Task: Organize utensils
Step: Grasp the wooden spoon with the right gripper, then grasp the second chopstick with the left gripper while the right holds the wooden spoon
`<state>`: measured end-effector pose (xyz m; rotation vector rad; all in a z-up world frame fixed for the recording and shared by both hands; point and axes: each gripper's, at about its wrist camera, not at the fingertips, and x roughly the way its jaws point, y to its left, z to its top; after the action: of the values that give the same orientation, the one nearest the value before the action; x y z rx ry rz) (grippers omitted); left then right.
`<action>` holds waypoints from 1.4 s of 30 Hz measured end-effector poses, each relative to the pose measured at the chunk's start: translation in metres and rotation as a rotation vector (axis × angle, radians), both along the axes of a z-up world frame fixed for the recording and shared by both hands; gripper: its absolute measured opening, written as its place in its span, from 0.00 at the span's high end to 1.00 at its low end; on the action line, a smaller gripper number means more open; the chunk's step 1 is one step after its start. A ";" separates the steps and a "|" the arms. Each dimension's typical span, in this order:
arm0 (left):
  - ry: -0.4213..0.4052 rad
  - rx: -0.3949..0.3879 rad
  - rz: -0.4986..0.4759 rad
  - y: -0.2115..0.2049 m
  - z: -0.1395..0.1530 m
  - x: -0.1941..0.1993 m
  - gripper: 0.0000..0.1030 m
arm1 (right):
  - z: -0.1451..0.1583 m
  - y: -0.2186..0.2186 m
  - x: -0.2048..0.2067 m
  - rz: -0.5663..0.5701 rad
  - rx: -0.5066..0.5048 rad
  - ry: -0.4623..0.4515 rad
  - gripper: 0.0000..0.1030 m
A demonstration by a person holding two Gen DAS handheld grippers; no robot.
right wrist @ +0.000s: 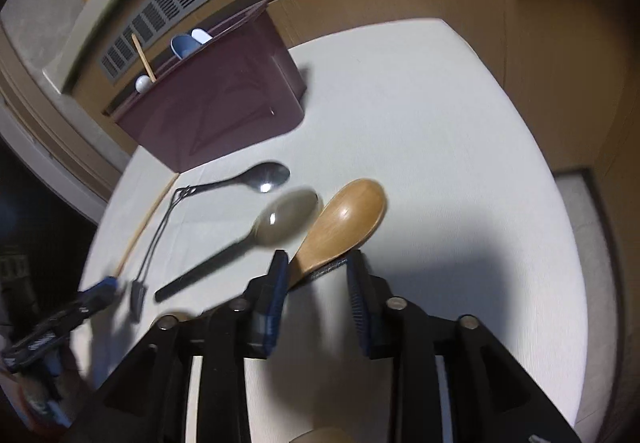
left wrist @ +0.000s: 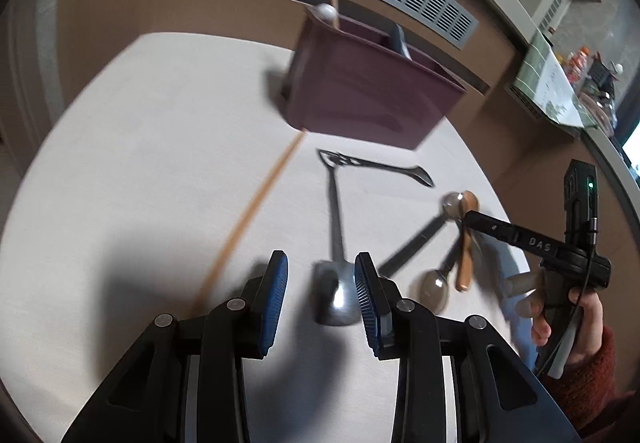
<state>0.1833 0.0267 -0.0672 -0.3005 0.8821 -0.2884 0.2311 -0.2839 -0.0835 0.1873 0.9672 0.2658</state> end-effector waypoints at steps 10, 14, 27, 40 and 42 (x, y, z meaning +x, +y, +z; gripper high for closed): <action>0.000 0.004 0.069 0.025 0.001 0.002 0.66 | -0.002 0.040 0.026 -0.023 -0.242 -0.002 0.36; 0.004 0.001 0.084 0.027 0.000 0.003 0.66 | -0.003 0.038 0.018 0.078 -0.295 -0.055 0.44; -0.001 0.159 0.014 0.012 0.001 0.017 0.66 | 0.014 0.050 0.010 -0.019 -0.426 -0.197 0.74; 0.111 0.189 -0.079 -0.012 -0.010 0.038 0.67 | 0.034 0.038 -0.056 0.091 -0.274 -0.254 0.74; 0.120 0.177 -0.088 -0.012 -0.009 0.041 0.67 | 0.032 0.035 -0.054 0.093 -0.256 -0.248 0.74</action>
<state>0.2246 0.0142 -0.0767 -0.1162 1.0343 -0.2735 0.1774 -0.2490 -0.0519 -0.1236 0.7556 0.2410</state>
